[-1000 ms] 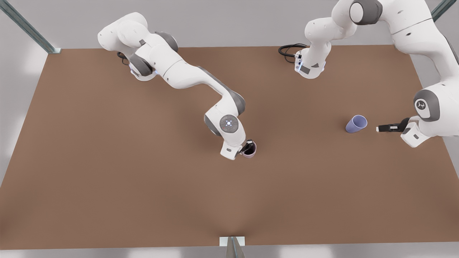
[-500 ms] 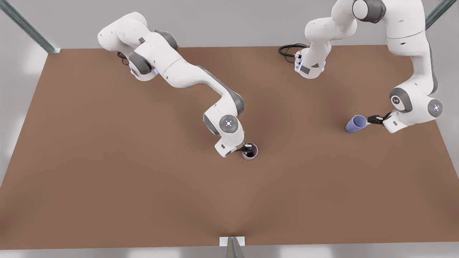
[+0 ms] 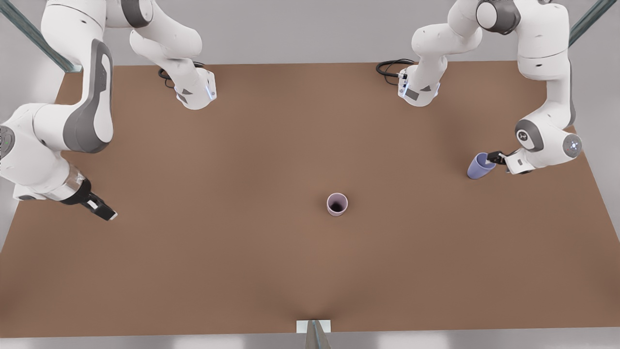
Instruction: Stack the cups, with the pink cup at the bottom and the purple cup at the top
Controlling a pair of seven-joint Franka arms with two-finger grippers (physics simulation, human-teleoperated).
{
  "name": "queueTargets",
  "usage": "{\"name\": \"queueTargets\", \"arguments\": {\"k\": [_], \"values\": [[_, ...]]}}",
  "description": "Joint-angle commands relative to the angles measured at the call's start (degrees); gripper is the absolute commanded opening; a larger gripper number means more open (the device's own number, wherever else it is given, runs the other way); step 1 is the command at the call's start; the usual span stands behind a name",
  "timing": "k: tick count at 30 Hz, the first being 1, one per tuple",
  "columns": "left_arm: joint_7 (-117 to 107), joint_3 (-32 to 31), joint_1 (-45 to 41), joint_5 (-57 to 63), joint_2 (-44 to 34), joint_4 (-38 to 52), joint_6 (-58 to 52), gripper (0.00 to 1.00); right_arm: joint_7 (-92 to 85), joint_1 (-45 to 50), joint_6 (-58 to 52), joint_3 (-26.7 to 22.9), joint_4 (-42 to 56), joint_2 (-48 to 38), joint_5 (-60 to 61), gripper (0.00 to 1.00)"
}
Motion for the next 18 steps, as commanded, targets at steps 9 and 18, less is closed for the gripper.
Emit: {"name": "queueTargets", "arguments": {"k": [9, 18], "values": [[8.9, -0.6, -0.4, -4.6, 1.8, 0.5, 1.8, 0.3, -35.3, 0.3, -9.7, 0.3, 9.4, 2.8, -0.5, 1.0], [-6.5, -7.2, -3.1, -5.3, -1.6, 11.7, -11.9, 0.21, -35.2, -0.7, -10.1, -0.4, 10.0, 2.9, 2.5, 1.0]]}}
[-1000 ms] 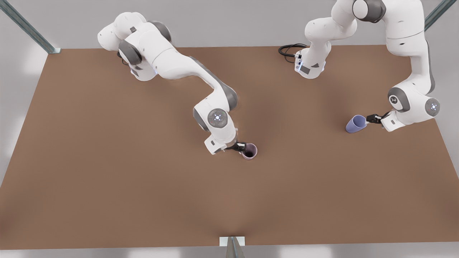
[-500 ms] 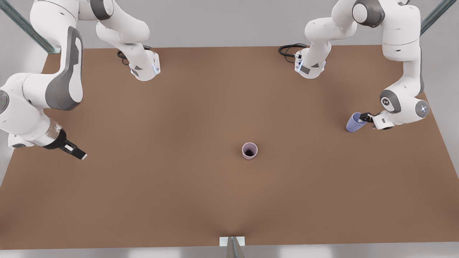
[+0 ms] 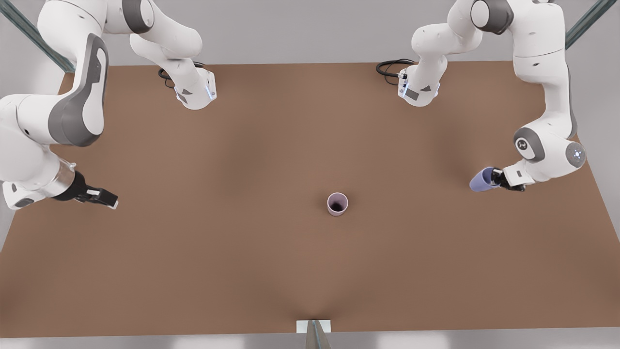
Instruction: Stack the cups, with the pink cup at the bottom and the purple cup at the top
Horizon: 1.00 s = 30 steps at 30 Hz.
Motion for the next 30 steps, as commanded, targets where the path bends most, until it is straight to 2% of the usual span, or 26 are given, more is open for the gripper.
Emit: {"name": "queueTargets", "arguments": {"k": [1, 3, 6, 8, 12, 20, 30], "values": [[-16.7, -0.8, -4.7, -0.2, -2.2, 2.8, -10.9, 0.21, -12.8, -0.4, -1.0, -0.1, 0.1, 0.0, 2.3, 1.0], [-29.0, -2.7, -10.6, -0.3, -2.0, 7.5, -13.9, 0.21, -12.9, -1.0, 0.0, -0.2, 0.2, 0.4, 1.8, 1.0], [-47.4, -13.5, -10.9, -0.3, -1.0, 12.9, -15.2, 0.21, -12.9, -0.5, 0.6, -0.2, 0.0, 0.5, 1.2, 1.0], [-57.7, -19.0, -11.6, -0.3, 2.7, 19.6, -15.3, 0.21, -12.9, -0.8, 0.7, -0.2, 0.1, 0.9, 1.4, 1.0], [-72.4, -19.7, -19.9, -0.3, 10.2, 30.4, -15.3, 0.21, -12.9, -0.9, 3.1, -0.2, 0.1, 2.1, 1.3, 1.0], [-87.4, -19.8, -28.4, -0.3, 17.1, 39.5, -15.9, 0.21, -12.9, -0.9, 3.6, -0.3, 0.2, 2.1, 1.3, 1.0], [-88.7, -19.8, -30.1, 0.8, 19.6, 40.2, -16.0, 0.21, -13.0, -0.7, 5.9, -0.3, 0.1, 2.4, 1.1, 1.0]]}}
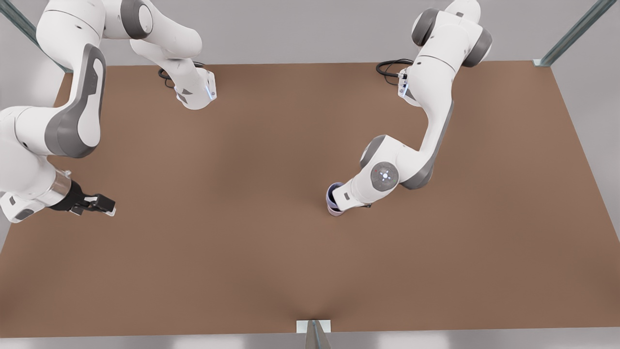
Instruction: Stack the cups, with the pink cup at the bottom and the purple cup at the top
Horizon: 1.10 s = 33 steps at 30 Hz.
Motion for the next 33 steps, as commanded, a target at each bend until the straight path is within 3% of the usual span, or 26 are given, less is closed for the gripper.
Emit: {"name": "queueTargets", "arguments": {"k": [1, 20, 21, 22, 24, 25, 33], "values": [[-23.7, 0.1, 0.0, 0.4, 0.0, 0.0, -0.3, 0.21, -2.5, 0.0, 1.4, 0.0, 0.0, 0.0, 0.0, 1.0], [-23.2, 0.6, 0.0, 0.4, 3.1, -0.6, -1.2, 0.21, -2.5, 0.0, 1.4, 0.0, 0.0, 0.0, 0.0, 1.0], [-23.1, 0.6, 0.0, 0.8, 3.3, -0.6, -1.1, 0.28, -2.5, 0.0, 1.4, 0.0, 0.0, 0.0, 0.0, 1.0], [-22.3, 0.6, 0.0, 0.8, 3.7, -0.5, -1.1, 0.43, -2.5, 0.0, 1.4, 0.0, 0.0, 0.0, 0.0, 1.0], [-21.9, 0.6, 0.1, 0.8, 3.7, -0.5, -1.2, 0.55, -2.5, 0.0, 1.4, 0.0, 0.0, 0.0, 0.0, 1.0], [-21.6, 0.6, 0.0, 0.8, 3.7, -0.5, -1.2, 0.69, -2.5, 0.0, 1.4, 0.0, 0.0, 0.0, 0.0, 1.0], [-21.0, 0.6, 0.1, 1.1, 3.7, -0.3, -1.2, 0.7, -2.5, 0.0, 2.7, 0.0, -0.1, 0.0, 0.0, 1.0]]}}
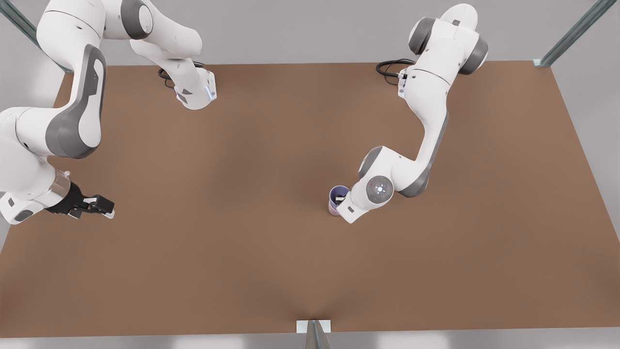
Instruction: Stack the cups, with the pink cup at the bottom and the purple cup at the top
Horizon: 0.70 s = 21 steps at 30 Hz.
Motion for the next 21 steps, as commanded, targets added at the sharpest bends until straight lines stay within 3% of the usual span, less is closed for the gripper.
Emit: {"name": "queueTargets", "arguments": {"k": [1, 4, 6, 11, 13, 16, 18, 19, 21], "values": [[-2.5, 0.0, 0.0, 0.2, -0.1, 0.1, -0.1, 0.7, -0.4, 0.0, 0.9, 0.0, 0.0, -0.1, 0.0, 1.0], [-2.8, 0.0, 0.0, 0.2, -0.3, 0.2, -0.2, 0.72, -0.4, -0.1, 2.0, 0.0, -0.2, -0.1, 0.0, 1.0], [-3.0, 0.1, 0.0, 0.2, -0.9, 0.4, -0.2, 1.0, -0.3, -0.2, 2.1, 0.0, -0.1, -0.1, 0.2, 1.0], [-0.2, 1.2, 0.5, 0.2, -5.1, 1.9, -6.9, 1.0, -0.3, -0.2, 2.4, 0.0, 0.0, 0.0, 0.3, 1.0], [15.4, 10.0, 0.6, 0.1, -5.4, 8.8, -17.1, 1.0, -0.3, -0.1, 2.4, 0.0, 0.0, 0.0, 0.2, 1.0], [29.5, 21.9, 0.4, 1.3, -11.1, 9.4, -20.9, 1.0, -0.3, -0.3, 2.4, 0.0, 0.0, 0.0, 0.7, 1.0], [34.2, 21.0, 2.1, 5.5, -17.1, 8.4, -22.0, 1.0, -0.3, -0.3, 2.4, 0.0, 0.0, 0.0, 0.7, 1.0], [35.3, 11.4, 10.0, 7.9, -20.8, 7.4, -22.3, 1.0, -0.3, -0.3, 2.4, 0.0, 0.0, 0.0, 0.7, 1.0], [35.3, 5.4, 14.2, 12.9, -24.7, 5.8, -23.0, 1.0, -0.3, -0.2, 2.4, 0.0, 0.0, 0.0, 0.7, 1.0]]}}
